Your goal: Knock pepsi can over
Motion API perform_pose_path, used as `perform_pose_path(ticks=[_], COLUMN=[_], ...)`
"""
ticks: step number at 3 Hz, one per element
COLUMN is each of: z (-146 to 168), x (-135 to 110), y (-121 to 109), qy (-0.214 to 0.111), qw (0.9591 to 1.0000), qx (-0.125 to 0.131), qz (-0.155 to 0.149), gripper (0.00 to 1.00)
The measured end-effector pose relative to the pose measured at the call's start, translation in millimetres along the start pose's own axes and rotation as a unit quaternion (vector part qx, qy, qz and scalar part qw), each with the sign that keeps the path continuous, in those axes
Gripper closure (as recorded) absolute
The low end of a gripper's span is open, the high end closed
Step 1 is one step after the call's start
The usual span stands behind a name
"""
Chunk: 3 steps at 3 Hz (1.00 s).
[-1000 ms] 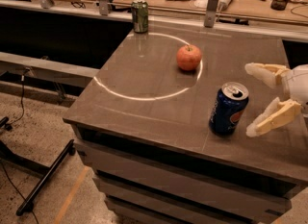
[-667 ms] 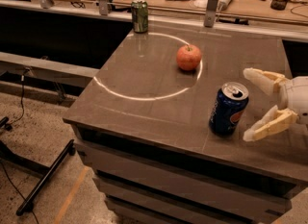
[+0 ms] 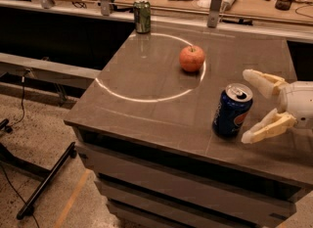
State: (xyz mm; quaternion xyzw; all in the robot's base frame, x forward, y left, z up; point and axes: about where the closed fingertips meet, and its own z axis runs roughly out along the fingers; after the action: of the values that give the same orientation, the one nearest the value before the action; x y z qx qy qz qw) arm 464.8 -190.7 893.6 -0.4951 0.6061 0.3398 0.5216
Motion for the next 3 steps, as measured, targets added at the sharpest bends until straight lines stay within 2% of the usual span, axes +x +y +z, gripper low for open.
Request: perform_pose_path(ticks=[3], z=[6.1], x=[-2.6], y=[1.2], qy=[-0.001], qw=[1.0000], qx=[-0.006], qz=[-0.002], gripper=[0.74])
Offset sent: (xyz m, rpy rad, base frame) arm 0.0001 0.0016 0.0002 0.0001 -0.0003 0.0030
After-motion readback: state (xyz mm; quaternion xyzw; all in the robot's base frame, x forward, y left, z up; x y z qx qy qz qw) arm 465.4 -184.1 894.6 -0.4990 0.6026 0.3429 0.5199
